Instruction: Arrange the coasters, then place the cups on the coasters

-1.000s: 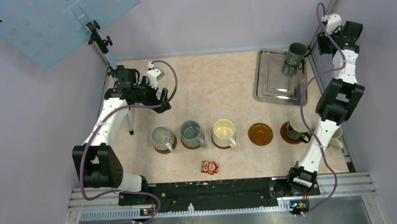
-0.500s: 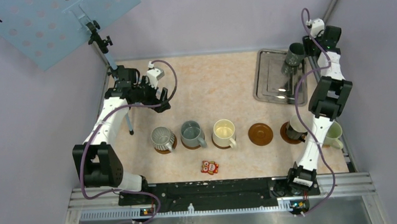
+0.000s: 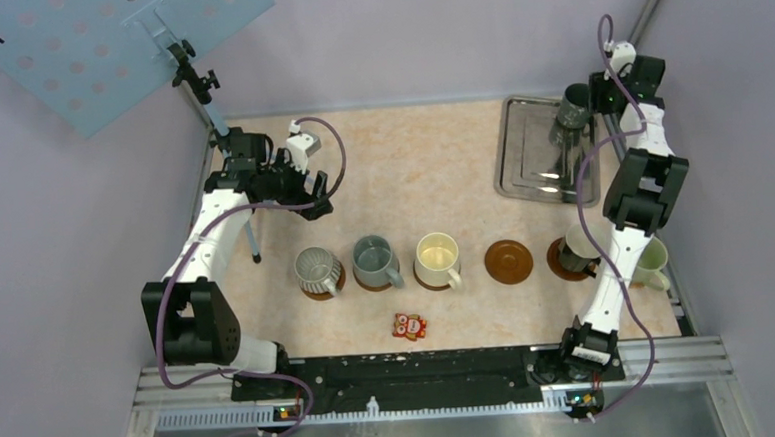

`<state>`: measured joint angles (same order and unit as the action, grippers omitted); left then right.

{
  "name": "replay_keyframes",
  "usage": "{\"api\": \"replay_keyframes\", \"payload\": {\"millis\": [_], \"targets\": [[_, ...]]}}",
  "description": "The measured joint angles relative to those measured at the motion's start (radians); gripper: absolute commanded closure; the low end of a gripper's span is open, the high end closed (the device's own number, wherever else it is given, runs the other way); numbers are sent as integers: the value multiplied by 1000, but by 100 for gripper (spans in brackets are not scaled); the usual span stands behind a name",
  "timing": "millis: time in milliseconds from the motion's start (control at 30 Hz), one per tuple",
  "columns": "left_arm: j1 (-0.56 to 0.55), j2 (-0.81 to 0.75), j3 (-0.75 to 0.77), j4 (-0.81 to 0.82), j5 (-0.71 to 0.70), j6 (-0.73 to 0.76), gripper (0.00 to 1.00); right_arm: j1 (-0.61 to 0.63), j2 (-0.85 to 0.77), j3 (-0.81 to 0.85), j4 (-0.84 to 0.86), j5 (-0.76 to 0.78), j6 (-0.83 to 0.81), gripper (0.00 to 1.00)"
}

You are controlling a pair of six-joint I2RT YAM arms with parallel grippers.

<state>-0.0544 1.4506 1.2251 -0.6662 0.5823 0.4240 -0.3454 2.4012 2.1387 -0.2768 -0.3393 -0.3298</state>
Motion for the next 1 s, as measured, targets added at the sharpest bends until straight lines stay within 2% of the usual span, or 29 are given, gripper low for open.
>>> {"api": "replay_keyframes", "payload": {"millis": [600,1000], "targets": [[0,0,0,0,0,0,1,-17,0,-6,-1,-142,424,46],[0,0,0,0,0,0,1,-16,0,-7,-3,-292,537,46]]}}
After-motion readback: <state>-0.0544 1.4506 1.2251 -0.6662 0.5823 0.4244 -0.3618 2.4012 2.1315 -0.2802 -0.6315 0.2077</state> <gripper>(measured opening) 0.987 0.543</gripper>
